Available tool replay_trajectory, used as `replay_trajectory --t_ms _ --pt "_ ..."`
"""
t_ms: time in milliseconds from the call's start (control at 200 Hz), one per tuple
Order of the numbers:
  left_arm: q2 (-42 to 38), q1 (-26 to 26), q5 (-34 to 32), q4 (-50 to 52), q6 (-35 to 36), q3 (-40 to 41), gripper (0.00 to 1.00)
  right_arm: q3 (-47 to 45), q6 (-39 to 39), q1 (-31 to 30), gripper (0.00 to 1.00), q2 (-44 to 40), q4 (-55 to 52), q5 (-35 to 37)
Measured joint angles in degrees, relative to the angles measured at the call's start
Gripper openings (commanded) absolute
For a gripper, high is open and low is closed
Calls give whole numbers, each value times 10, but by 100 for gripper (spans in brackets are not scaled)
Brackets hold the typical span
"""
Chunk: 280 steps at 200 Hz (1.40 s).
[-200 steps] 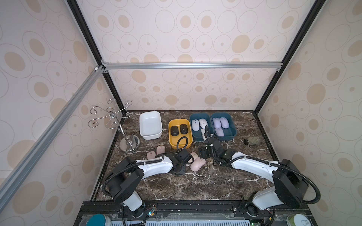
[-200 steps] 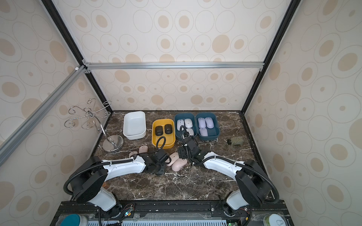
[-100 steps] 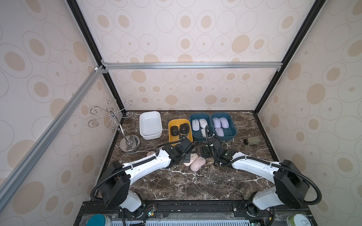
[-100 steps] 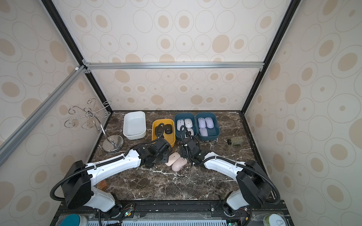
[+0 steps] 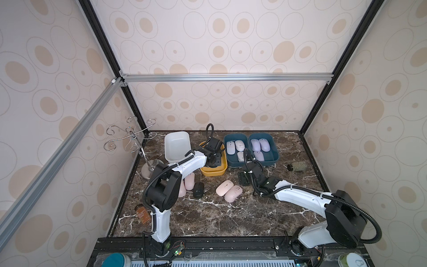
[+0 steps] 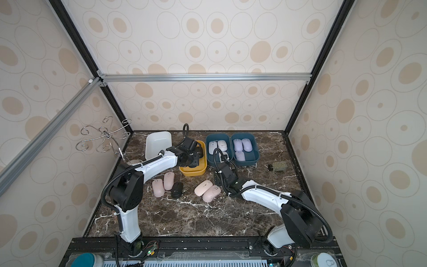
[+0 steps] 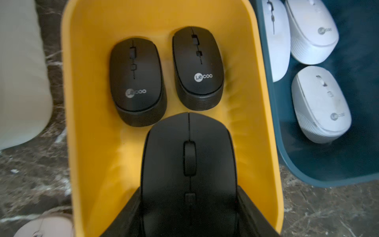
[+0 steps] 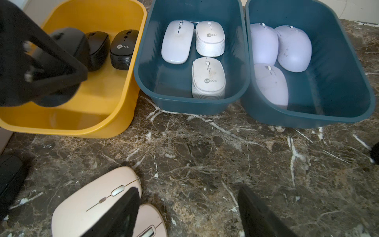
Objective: Place the mice by color into the storage box
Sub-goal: Place the mouse in the storage box.
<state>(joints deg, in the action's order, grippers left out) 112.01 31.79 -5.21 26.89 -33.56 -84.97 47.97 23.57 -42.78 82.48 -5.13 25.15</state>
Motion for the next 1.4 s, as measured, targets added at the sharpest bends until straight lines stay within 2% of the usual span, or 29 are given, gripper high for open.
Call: replay_trajectory --t_ms 200,485,725,980,1401 --pt "48 -3 33 -11 0 -20 49 0 0 0 78 0 0 -1" --pt "77 -7 53 -21 0 -30 52 0 0 0 78 0 0 -7" --pt "109 -10 63 -20 1 -56 62 0 0 0 78 0 0 -16" --pt "116 -15 69 -18 5 -75 72 0 1 0 78 0 4 -41" --pt "112 -17 81 -20 5 -75 74 0 2 0 78 0 5 -45"
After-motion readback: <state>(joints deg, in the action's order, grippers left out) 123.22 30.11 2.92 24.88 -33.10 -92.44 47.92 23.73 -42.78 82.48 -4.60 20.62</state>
